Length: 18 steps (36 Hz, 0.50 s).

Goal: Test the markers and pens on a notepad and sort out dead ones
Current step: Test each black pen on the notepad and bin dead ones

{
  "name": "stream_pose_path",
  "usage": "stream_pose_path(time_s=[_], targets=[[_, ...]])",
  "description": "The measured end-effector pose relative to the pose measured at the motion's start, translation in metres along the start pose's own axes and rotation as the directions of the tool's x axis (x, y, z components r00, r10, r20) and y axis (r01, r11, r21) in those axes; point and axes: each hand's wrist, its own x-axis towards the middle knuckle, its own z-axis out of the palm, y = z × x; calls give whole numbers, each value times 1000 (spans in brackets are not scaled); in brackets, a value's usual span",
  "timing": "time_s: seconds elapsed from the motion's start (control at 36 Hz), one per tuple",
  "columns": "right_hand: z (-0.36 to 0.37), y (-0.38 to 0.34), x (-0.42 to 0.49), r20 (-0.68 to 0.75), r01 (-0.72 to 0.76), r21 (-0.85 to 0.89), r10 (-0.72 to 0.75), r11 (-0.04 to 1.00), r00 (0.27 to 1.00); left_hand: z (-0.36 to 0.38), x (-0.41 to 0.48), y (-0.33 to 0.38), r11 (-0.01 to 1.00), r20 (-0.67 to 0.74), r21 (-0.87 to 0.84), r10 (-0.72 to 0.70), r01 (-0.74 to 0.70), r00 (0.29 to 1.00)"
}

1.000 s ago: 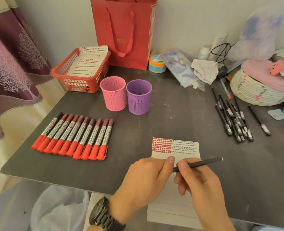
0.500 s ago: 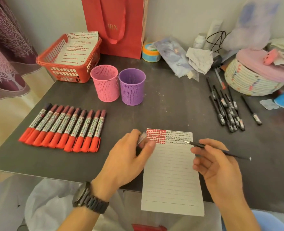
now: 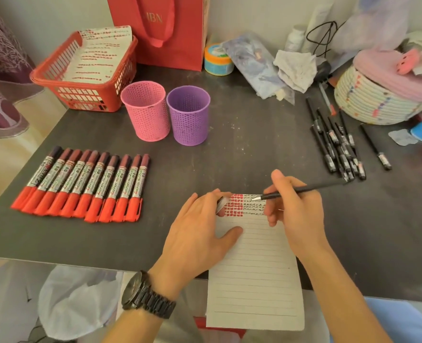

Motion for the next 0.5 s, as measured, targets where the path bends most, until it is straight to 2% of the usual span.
stream_pose_path(time_s=[0.11, 0.19, 0.36, 0.5], targets=[[5, 17, -3, -53, 68, -104, -74, 992, 996, 2, -4, 1, 1000, -31, 7, -16, 16, 999], [6, 21, -5, -81, 119, -114, -129, 986, 988, 3, -5, 0, 1000, -73, 10, -12, 13, 997], [7, 28, -4, -137, 149, -289, -195, 945, 971, 2, -3, 0, 1000, -89, 5, -2, 3, 996], [5, 33, -2, -142, 158, -342, -218, 926, 966, 1, -2, 3, 998, -98, -37, -44, 41, 994]])
